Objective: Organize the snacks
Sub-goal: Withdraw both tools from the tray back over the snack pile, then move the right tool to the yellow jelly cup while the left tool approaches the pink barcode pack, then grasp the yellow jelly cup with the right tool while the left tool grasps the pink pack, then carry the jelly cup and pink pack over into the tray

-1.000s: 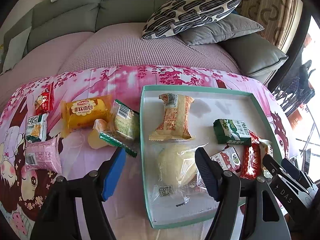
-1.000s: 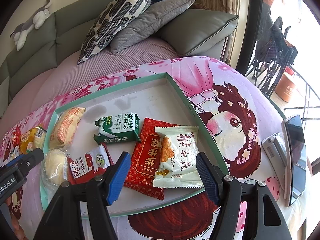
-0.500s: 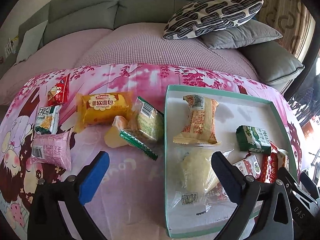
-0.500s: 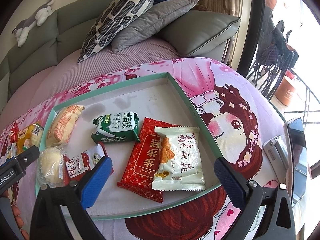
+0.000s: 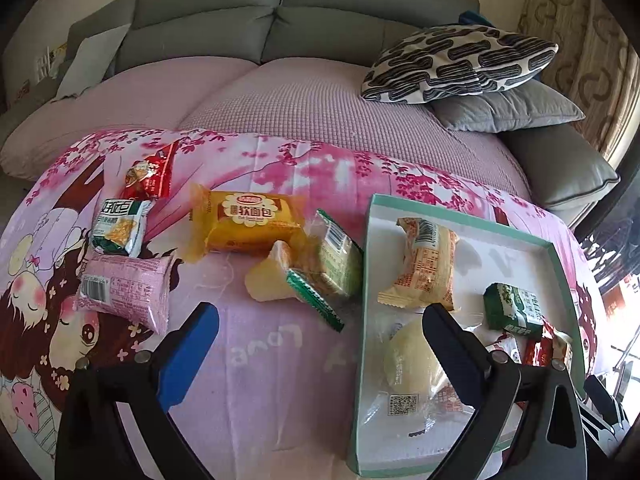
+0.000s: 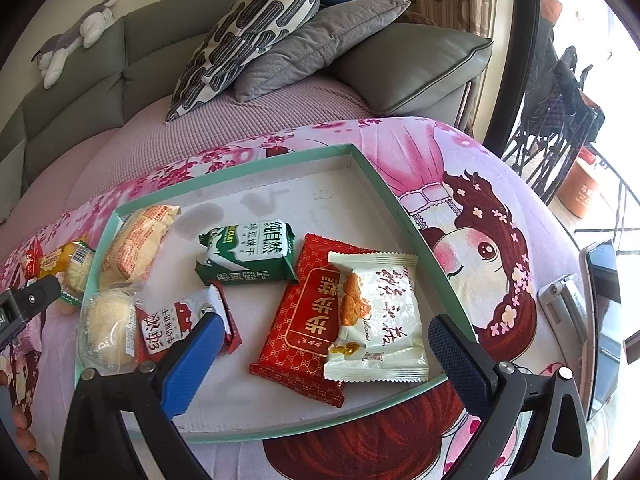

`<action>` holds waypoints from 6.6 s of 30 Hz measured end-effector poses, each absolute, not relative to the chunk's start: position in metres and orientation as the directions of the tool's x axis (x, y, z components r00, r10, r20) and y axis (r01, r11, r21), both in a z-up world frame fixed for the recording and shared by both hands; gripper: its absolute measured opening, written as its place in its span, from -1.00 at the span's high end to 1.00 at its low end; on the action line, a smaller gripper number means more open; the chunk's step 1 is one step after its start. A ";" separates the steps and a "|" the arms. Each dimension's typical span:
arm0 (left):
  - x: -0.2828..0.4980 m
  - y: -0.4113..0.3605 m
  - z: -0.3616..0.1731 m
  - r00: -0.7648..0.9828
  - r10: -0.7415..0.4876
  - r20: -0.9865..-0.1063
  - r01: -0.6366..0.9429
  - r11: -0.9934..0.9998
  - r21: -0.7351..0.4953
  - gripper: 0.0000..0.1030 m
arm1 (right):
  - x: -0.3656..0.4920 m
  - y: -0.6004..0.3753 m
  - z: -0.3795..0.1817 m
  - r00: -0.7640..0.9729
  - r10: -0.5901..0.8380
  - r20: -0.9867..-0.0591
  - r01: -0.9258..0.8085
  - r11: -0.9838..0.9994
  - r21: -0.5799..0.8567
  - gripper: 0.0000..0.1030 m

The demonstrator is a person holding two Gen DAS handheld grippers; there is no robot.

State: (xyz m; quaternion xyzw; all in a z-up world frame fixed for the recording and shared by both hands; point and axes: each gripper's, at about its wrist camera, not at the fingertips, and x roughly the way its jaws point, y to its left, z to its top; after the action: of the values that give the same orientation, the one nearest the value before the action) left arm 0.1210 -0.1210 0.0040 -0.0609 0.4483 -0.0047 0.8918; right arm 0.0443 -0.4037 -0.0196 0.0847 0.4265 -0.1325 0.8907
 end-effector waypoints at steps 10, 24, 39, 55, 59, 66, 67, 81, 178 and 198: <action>0.114 -0.077 0.005 0.609 0.048 -0.792 -0.178 0.981 -0.077 -0.97 | 0.051 -0.363 -0.014 0.633 -0.097 -0.768 0.190 0.981 0.032 -1.00; 0.103 0.002 -0.005 0.543 0.123 -0.831 -0.330 0.941 -0.077 -0.97 | 0.056 -0.291 -0.008 0.655 -0.012 -0.755 0.037 0.999 0.016 -1.00; 0.100 0.059 0.000 0.576 0.158 -0.802 -0.352 0.934 -0.069 -0.97 | 0.066 -0.208 -0.016 0.651 0.111 -0.751 -0.117 0.992 0.045 -1.00; 0.121 0.054 -0.009 0.644 0.022 -0.764 -0.232 0.958 -0.168 -0.98 | 0.078 -0.195 -0.009 0.709 0.128 -0.693 -0.133 0.990 0.047 -1.00; 0.129 0.047 -0.014 0.622 -0.017 -0.783 -0.196 0.965 -0.176 -0.98 | 0.085 -0.196 -0.009 0.699 0.141 -0.701 -0.137 0.989 0.061 -0.87; 0.138 0.049 -0.028 0.565 -0.021 -0.825 -0.210 0.963 -0.168 -0.98 | 0.100 -0.189 -0.008 0.698 0.145 -0.702 -0.167 0.985 0.038 -0.45; 0.138 0.050 -0.029 0.564 -0.029 -0.825 -0.211 0.961 -0.178 -0.98 | 0.102 -0.186 -0.007 0.698 0.151 -0.700 -0.178 0.983 0.035 -0.42; 0.149 0.053 -0.031 0.548 -0.036 -0.836 -0.218 0.958 -0.185 -0.96 | 0.126 -0.149 -0.018 0.653 0.217 -0.725 -0.327 0.945 -0.012 0.20; 0.126 0.056 -0.022 0.546 -0.130 -0.828 -0.241 0.922 -0.304 -0.50 | 0.070 -0.159 -0.002 0.650 0.292 -0.701 -0.357 0.932 0.057 0.22; 0.130 -0.002 -0.001 0.568 -0.170 -0.805 -0.120 0.951 -0.285 -0.50 | 0.069 -0.254 0.024 0.746 0.178 -0.641 -0.138 0.984 0.112 0.22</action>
State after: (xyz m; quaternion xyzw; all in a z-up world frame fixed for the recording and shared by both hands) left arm 0.1302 -0.0020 -0.0010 -0.1561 0.4644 -0.0143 0.8717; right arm 0.0695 -0.2545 0.0242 0.0287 0.3459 0.0845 0.9340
